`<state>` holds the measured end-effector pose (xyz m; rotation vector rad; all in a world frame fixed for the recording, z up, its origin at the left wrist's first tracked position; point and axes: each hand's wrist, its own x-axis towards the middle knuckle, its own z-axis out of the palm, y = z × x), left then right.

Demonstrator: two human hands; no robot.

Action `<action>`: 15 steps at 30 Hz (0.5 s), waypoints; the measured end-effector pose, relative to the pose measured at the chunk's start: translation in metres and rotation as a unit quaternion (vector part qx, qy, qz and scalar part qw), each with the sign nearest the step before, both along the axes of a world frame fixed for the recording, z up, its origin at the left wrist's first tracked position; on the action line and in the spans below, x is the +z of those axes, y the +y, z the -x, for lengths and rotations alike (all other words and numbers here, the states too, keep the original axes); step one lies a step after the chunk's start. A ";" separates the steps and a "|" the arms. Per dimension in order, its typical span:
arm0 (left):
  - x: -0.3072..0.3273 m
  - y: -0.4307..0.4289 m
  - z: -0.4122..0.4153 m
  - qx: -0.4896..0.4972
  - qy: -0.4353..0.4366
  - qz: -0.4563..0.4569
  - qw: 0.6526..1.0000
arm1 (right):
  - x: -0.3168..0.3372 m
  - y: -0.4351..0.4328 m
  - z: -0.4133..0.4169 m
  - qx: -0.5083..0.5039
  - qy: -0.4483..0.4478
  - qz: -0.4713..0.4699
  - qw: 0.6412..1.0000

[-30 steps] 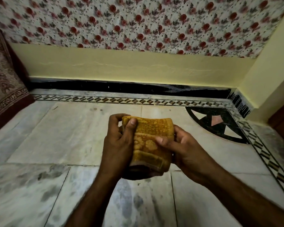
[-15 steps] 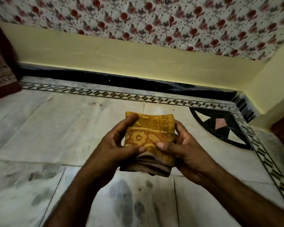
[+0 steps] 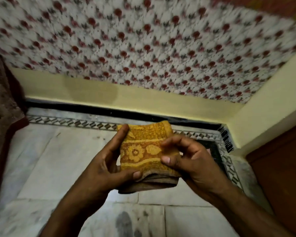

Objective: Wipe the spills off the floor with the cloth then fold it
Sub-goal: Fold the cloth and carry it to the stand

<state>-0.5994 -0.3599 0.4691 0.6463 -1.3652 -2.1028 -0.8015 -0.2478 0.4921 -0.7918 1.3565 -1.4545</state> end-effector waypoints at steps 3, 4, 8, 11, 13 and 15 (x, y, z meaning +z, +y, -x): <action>0.090 0.019 -0.001 -0.001 -0.003 0.003 1.000 | 0.087 0.026 -0.007 0.024 0.045 -0.023 0.998; 0.122 0.027 -0.001 -0.005 -0.010 0.002 1.000 | 0.118 0.036 -0.009 0.028 0.063 -0.026 0.997; 0.254 0.062 -0.019 -0.053 -0.047 0.015 0.997 | 0.248 0.083 -0.028 0.034 0.091 -0.031 0.995; 0.344 0.087 -0.039 -0.105 -0.058 0.031 0.992 | 0.333 0.120 -0.049 0.036 0.093 -0.033 0.994; 0.393 0.104 -0.052 -0.117 -0.064 0.047 0.990 | 0.380 0.145 -0.064 0.024 0.082 -0.023 0.996; 0.434 0.124 -0.066 -0.132 -0.067 0.047 0.988 | 0.421 0.170 -0.081 0.013 0.068 -0.017 0.997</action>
